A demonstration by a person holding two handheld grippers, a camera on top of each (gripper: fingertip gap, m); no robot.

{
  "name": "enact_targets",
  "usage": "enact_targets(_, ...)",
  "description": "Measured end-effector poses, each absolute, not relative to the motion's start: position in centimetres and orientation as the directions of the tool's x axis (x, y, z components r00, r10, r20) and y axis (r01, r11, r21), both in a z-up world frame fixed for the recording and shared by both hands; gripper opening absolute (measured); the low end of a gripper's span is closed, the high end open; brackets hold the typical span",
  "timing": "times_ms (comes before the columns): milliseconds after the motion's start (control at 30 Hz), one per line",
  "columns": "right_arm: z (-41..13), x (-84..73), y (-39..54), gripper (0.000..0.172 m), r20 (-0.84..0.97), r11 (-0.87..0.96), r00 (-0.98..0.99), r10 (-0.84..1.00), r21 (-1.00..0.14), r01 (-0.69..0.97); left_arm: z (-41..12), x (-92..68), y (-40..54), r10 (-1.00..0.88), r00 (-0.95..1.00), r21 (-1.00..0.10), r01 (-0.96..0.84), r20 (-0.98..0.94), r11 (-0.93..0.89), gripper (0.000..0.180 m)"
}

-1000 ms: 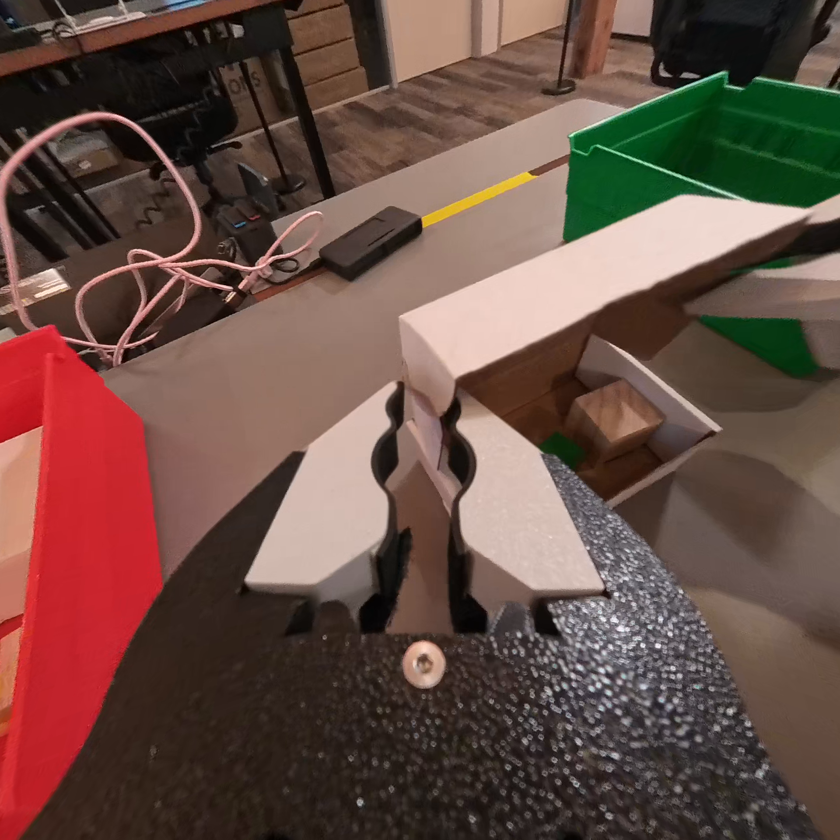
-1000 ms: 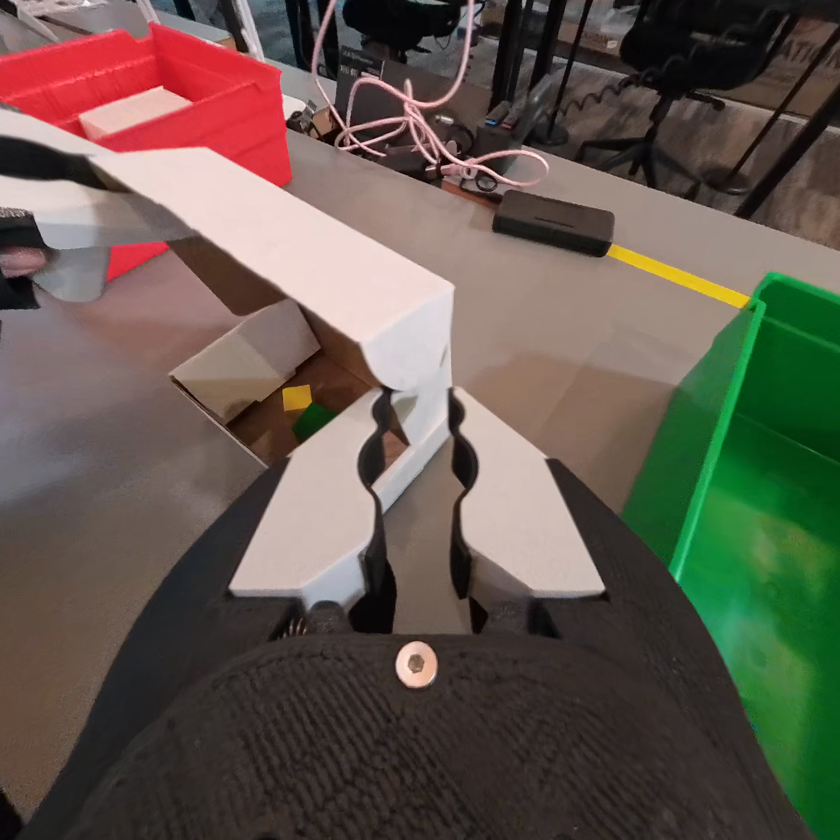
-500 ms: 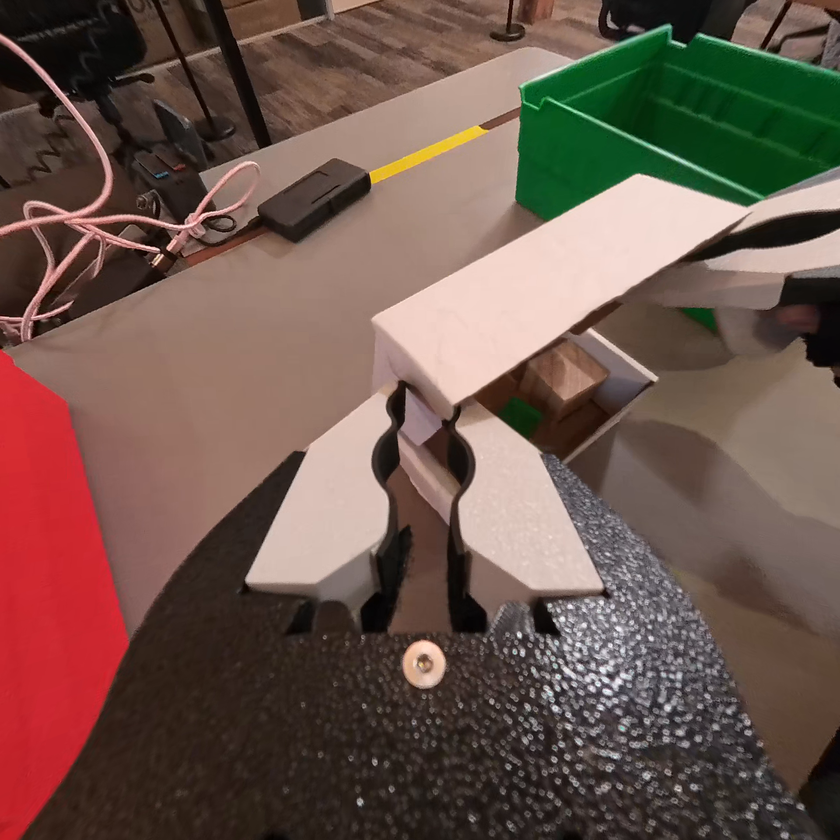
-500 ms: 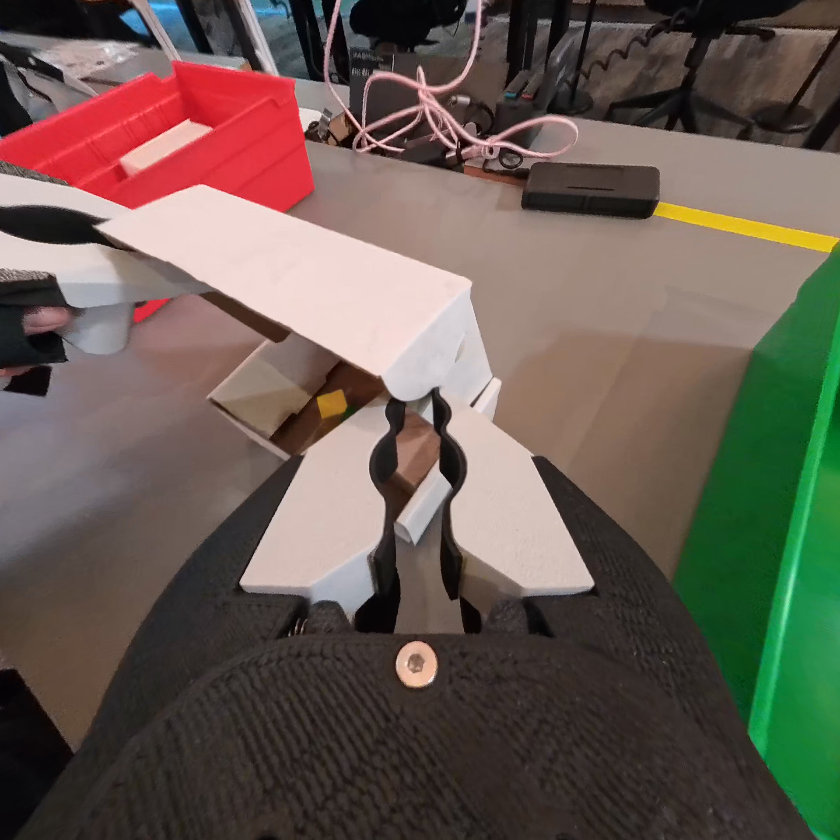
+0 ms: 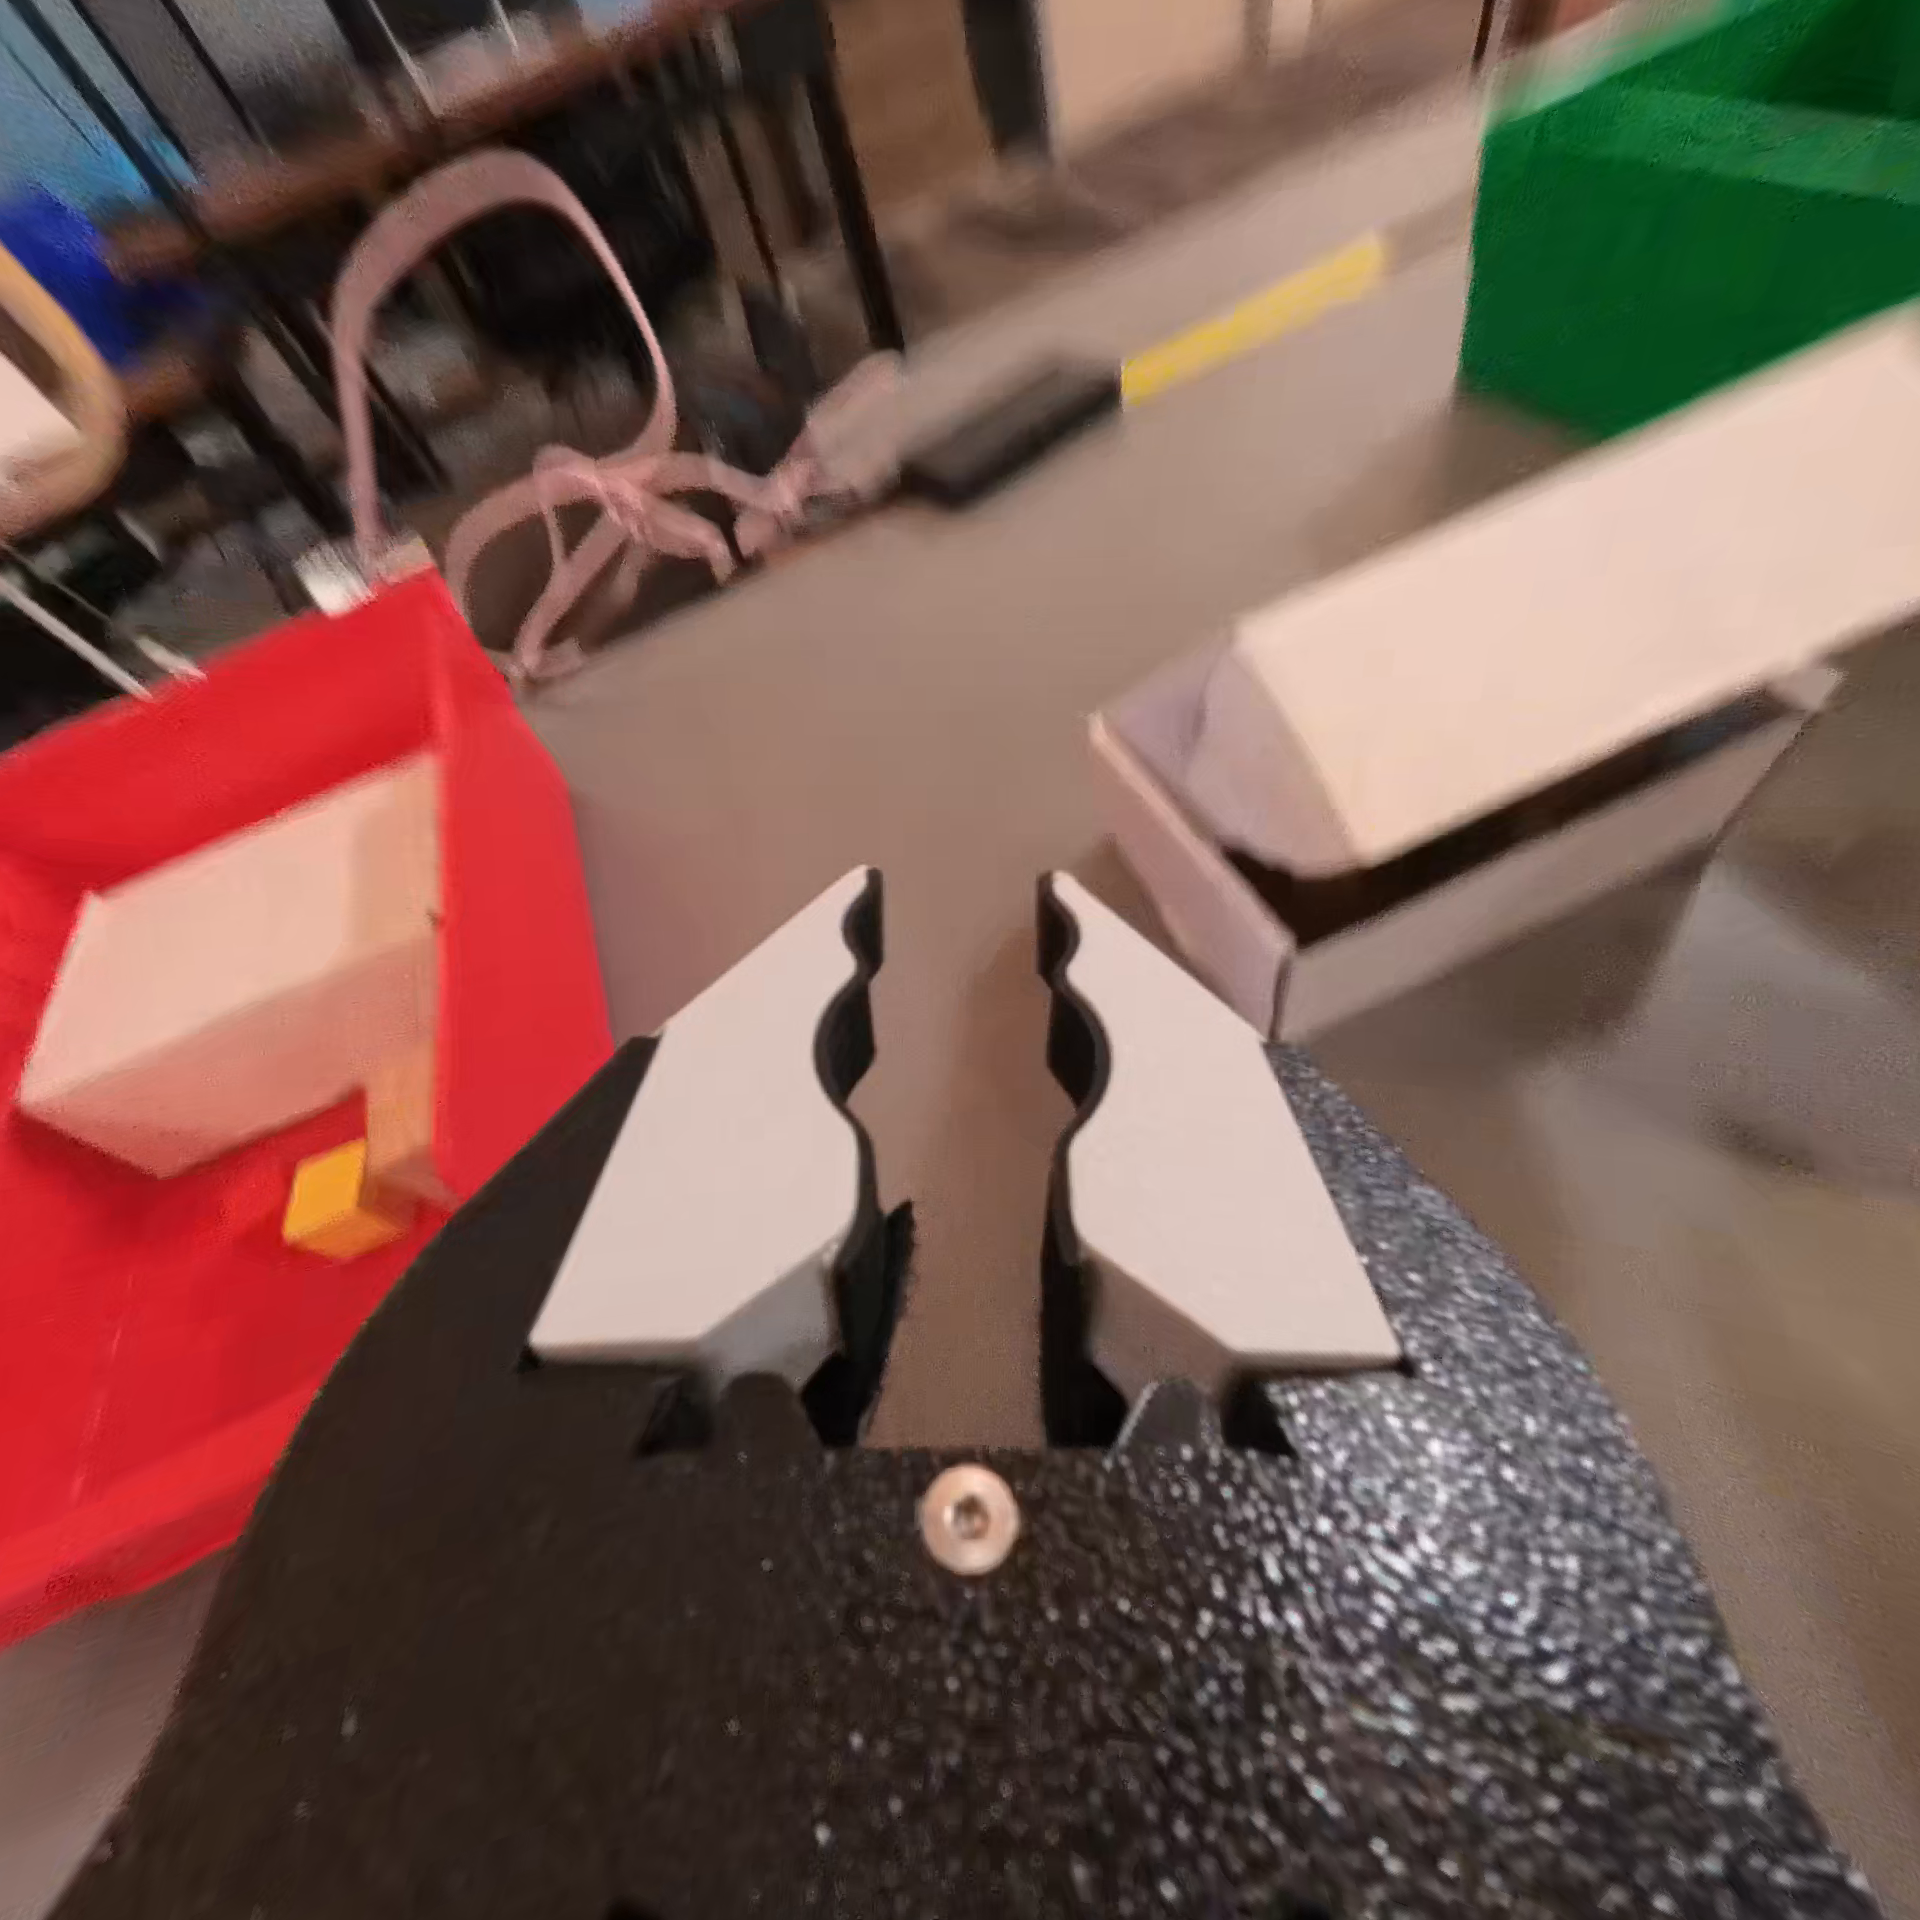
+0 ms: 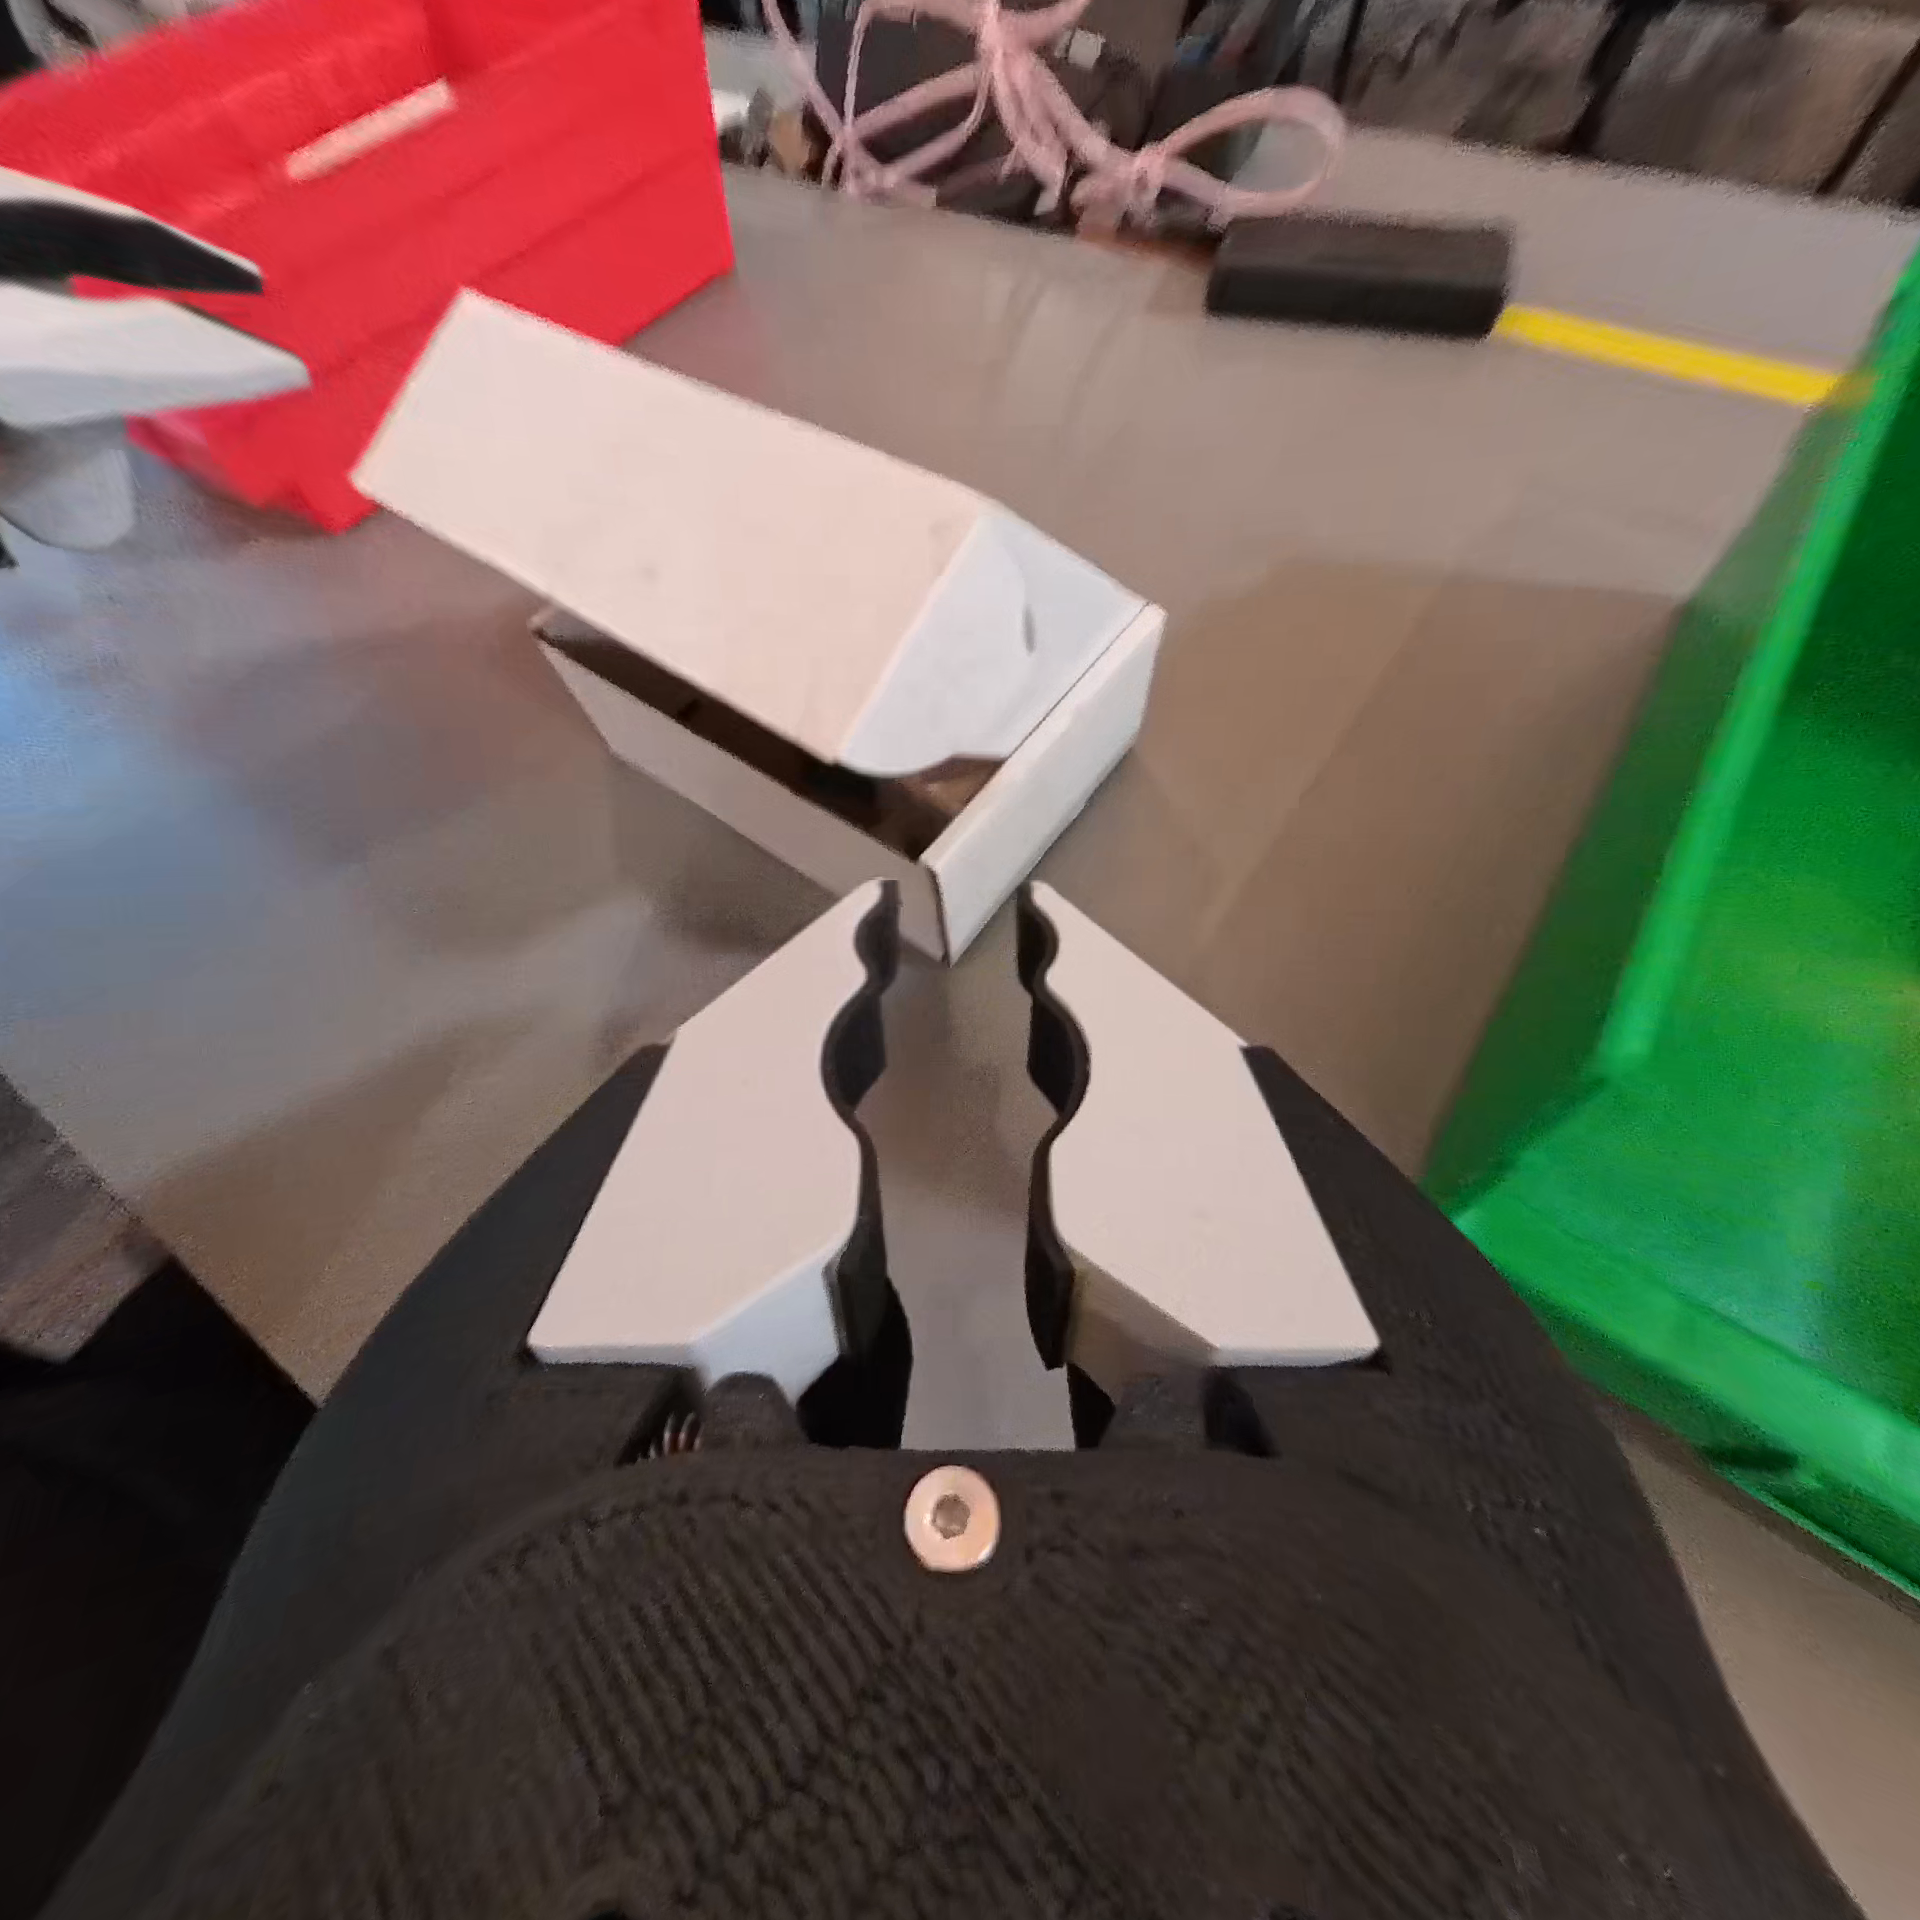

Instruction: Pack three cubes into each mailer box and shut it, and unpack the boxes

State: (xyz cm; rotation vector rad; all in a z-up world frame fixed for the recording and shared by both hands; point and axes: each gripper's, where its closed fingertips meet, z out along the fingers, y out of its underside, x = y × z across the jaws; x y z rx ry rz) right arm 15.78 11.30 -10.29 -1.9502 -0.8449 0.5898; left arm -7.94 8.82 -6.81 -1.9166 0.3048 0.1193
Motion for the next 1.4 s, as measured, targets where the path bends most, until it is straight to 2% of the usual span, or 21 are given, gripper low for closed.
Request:
enact_targets(33, -9.1, 16.1, 11.5, 0.015, -0.054, -0.324, 0.663, 0.747, -0.9, 0.291, -4.8, -7.8, 8.9, -0.148, 0.97, -0.947, -0.225, -0.195, -0.227, 0.023)
enact_targets(67, -7.4, 16.0, 11.8, 0.009, -0.035, -0.266, 0.669, 0.742, -0.932, 0.246, -3.0, -7.1, 9.0, -0.176, 0.969, -0.972, -0.195, -0.171, -0.129, 0.02)
enact_targets(133, -3.7, 15.3, 12.3, 0.003, 0.03, -0.105, 0.671, 0.741, -0.982, 0.16, -0.9, -5.5, 9.2, -0.242, 0.955, -0.983, -0.181, -0.174, -0.009, 0.001)
enact_targets(267, -0.4, 13.1, 14.2, 0.0, 0.199, 0.1, 0.682, 0.703, -0.978, 0.182, -1.0, -2.6, 11.8, -0.325, 0.915, -0.967, -0.256, -0.241, -0.005, 0.0)
enact_targets(467, -6.3, 9.9, 15.6, 0.001, 0.156, -0.082, 0.594, 0.789, -0.931, 0.354, -6.4, 0.0, 14.4, -0.436, 0.862, -0.924, -0.351, -0.257, -0.149, 0.0)
enact_targets(733, -12.3, 10.4, 13.9, 0.001, 0.062, -0.225, 0.553, 0.831, -0.872, 0.436, -12.7, 0.6, 13.1, -0.524, 0.827, -0.874, -0.396, -0.204, -0.283, 0.0)
enact_targets(800, -12.4, 10.2, 14.0, 0.0, 0.026, -0.23, 0.558, 0.829, -0.894, 0.384, -12.8, 0.6, 13.1, -0.525, 0.82, -0.879, -0.405, -0.227, -0.253, 0.0)
enact_targets(900, -12.4, 10.6, 13.7, 0.019, -0.006, -0.239, 0.545, 0.838, -0.903, 0.358, -12.4, -0.4, 13.0, -0.487, 0.818, -0.874, -0.444, -0.306, -0.197, 0.0)
enact_targets(1000, -11.7, 12.1, 13.8, 0.04, 0.105, -0.132, 0.552, 0.827, -0.919, 0.373, -10.6, -2.2, 12.8, -0.434, 0.821, -0.89, -0.447, -0.37, -0.086, 0.002)
enact_targets(1067, -11.0, 12.8, 13.3, 0.053, 0.181, -0.037, 0.531, 0.828, -0.927, 0.372, -9.7, -2.1, 11.7, -0.502, 0.803, -0.92, -0.391, -0.321, -0.038, 0.016)
enact_targets(1167, -10.8, 12.9, 11.7, 0.067, 0.229, 0.041, 0.452, 0.862, -0.921, 0.388, -9.6, -0.8, 8.9, -0.676, 0.714, -0.959, -0.282, -0.185, -0.036, 0.081)
enact_targets(1233, -11.8, 12.7, 11.2, 0.084, 0.179, -0.007, 0.415, 0.892, -0.912, 0.409, -10.6, -0.5, 7.9, -0.728, 0.683, -0.963, -0.231, -0.059, -0.139, 0.107)
enact_targets(1333, -14.3, 12.0, 10.7, 0.103, 0.017, -0.169, 0.383, 0.924, -0.879, 0.447, -12.8, 0.6, 7.2, -0.764, 0.643, -0.94, -0.226, 0.055, -0.258, 0.121)
enact_targets(1400, -15.9, 11.8, 10.8, 0.106, -0.034, -0.235, 0.388, 0.921, -0.843, 0.484, -14.2, 1.2, 7.2, -0.764, 0.642, -0.915, -0.266, 0.066, -0.302, 0.124)
